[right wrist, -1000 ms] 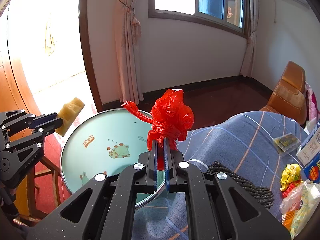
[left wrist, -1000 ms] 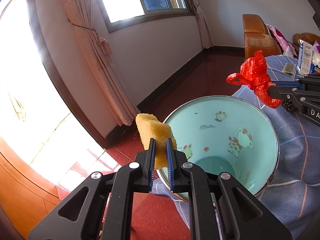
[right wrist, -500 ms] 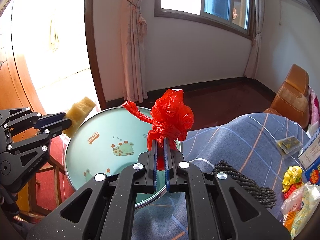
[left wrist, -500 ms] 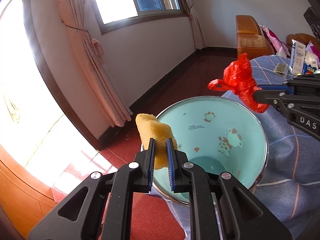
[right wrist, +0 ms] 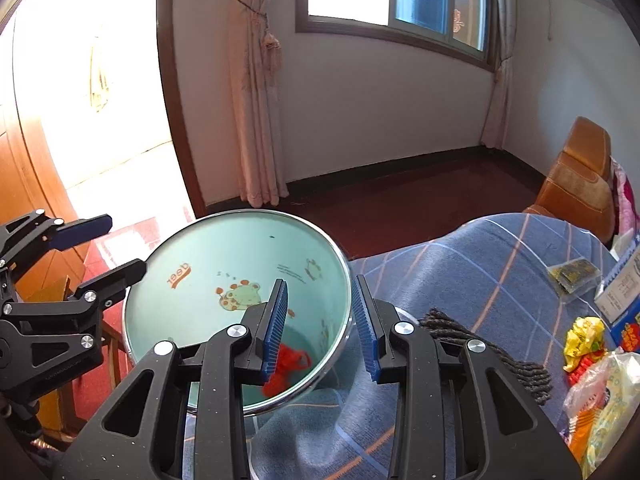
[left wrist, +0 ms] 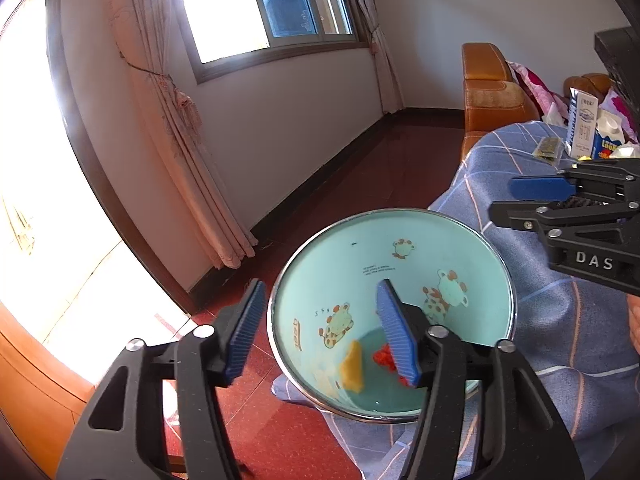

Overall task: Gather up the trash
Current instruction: 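Open both tools to drop the sponge and red bag into the bin, then return to the table and grasp the purple wrapper with the left tool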

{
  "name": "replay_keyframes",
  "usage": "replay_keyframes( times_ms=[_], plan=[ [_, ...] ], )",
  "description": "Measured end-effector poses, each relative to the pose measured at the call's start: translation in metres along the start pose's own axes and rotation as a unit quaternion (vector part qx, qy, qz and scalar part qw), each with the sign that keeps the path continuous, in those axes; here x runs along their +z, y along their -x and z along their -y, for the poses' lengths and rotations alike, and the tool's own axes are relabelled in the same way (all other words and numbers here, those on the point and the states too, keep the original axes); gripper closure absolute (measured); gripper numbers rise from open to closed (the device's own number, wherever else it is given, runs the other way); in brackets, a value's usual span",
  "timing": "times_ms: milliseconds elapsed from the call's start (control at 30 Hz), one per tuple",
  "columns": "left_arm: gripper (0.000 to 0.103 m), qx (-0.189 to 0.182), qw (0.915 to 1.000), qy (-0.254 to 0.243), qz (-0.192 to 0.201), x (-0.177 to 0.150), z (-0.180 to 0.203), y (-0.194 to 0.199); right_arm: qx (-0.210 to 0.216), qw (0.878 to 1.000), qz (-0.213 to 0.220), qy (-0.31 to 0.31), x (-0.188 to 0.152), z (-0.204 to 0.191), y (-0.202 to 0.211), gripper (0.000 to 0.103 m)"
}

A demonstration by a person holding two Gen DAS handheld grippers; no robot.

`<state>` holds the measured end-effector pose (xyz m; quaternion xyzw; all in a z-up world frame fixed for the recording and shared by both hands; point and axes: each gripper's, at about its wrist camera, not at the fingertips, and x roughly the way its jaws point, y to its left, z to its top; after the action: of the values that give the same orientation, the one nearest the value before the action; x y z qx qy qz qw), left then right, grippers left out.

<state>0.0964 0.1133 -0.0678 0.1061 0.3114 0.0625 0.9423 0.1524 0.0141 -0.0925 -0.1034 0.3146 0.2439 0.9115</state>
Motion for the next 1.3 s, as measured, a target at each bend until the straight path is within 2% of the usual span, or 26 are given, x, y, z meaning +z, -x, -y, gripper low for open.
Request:
replay_keyframes(
  times_ms=[167, 300, 467, 700, 933, 1100, 1233, 1300],
  plan=[
    [0.043, 0.005, 0.9999, 0.009, -0.005, 0.000, -0.003, -0.001, -0.029, 0.999, 0.007, -0.021, -0.005, 0.016, 0.027, 0.067],
    [0.043, -0.007, 0.9998, 0.009, -0.016, -0.002, 0.010, 0.001, -0.066, 0.996, 0.023, -0.052, -0.024, 0.045, 0.074, 0.065],
    [0.043, -0.046, 0.9987, -0.008, -0.019, -0.006, 0.047, 0.012, -0.135, 0.983, 0.038, -0.115, -0.073, 0.100, 0.135, 0.061],
    [0.043, -0.110, 0.9924, -0.052, -0.010, -0.004, 0.119, 0.038, -0.193, 0.961, 0.026, -0.197, -0.147, 0.153, 0.185, 0.060],
    [0.037, -0.169, 0.9814, -0.090, 0.012, 0.002, 0.191, 0.071, -0.228, 0.944, 0.018, -0.238, -0.199, 0.170, 0.211, 0.057],
    [0.034, -0.196, 0.9752, -0.101, 0.020, 0.007, 0.226, 0.083, -0.244, 0.932, 0.022, -0.266, -0.223, 0.180, 0.227, 0.053],
    [0.033, -0.200, 0.9722, -0.121, 0.011, 0.002, 0.250, 0.080, -0.244, 0.926, 0.034, -0.287, -0.237, 0.187, 0.235, 0.049],
    [0.033, -0.203, 0.9709, -0.127, -0.005, -0.004, 0.259, 0.073, -0.240, 0.927, 0.033, -0.287, -0.239, 0.188, 0.233, 0.049]
  ],
)
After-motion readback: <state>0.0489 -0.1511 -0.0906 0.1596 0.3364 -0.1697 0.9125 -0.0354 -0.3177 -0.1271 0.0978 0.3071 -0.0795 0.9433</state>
